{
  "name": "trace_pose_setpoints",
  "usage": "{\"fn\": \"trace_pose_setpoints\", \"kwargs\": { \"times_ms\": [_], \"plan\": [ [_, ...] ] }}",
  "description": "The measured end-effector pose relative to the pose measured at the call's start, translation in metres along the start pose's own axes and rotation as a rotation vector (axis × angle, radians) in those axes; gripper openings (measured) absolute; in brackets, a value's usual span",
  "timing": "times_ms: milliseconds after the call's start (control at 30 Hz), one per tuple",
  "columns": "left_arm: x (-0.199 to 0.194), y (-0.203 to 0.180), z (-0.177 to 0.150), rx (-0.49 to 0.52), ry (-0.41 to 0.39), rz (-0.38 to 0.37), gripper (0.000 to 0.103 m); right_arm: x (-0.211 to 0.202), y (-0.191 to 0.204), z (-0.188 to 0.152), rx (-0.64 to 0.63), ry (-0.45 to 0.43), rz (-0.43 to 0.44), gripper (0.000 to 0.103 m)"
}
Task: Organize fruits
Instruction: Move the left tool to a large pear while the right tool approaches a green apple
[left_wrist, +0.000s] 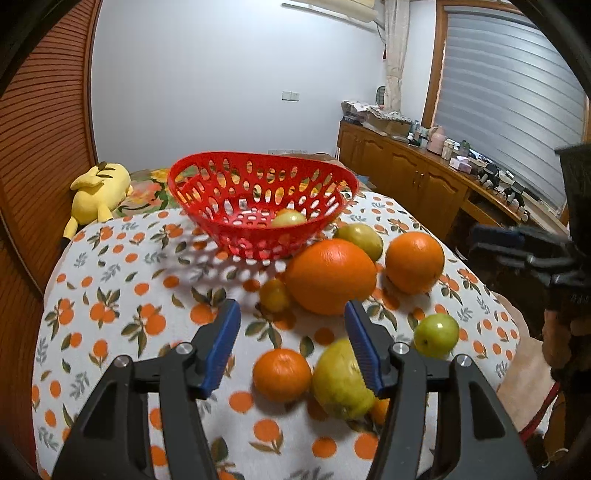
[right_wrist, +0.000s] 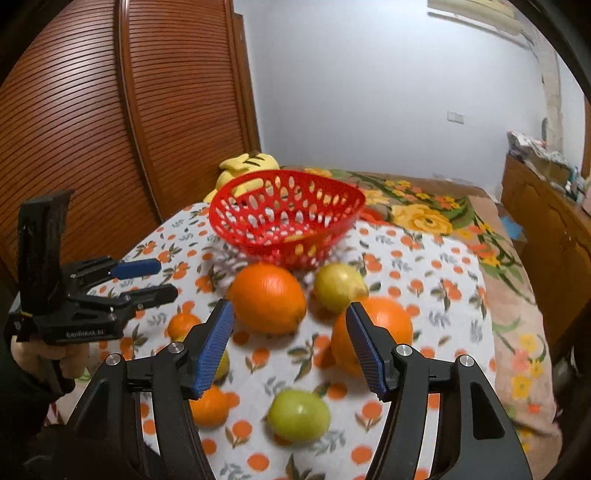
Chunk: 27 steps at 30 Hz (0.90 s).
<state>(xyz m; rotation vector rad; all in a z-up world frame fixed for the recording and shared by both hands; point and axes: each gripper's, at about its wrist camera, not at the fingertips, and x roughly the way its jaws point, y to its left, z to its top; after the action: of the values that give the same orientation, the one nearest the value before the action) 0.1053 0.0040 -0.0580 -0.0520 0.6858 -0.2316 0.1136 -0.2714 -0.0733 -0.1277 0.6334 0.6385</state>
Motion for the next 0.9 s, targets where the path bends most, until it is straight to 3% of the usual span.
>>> {"fn": "trace_pose_setpoints", "kwargs": {
  "times_ms": [333, 900],
  "plan": [
    [-0.006, -0.014, -0.022, 0.008, 0.031, -0.011, 0.059, 0.014, -0.004, -0.048, 0.051, 0.049, 0.012, 0.065],
    [0.009, -0.030, -0.034, 0.021, 0.077, -0.042, 0.060, 0.036, -0.019, -0.073, 0.083, 0.107, 0.007, 0.063]
  ]
}}
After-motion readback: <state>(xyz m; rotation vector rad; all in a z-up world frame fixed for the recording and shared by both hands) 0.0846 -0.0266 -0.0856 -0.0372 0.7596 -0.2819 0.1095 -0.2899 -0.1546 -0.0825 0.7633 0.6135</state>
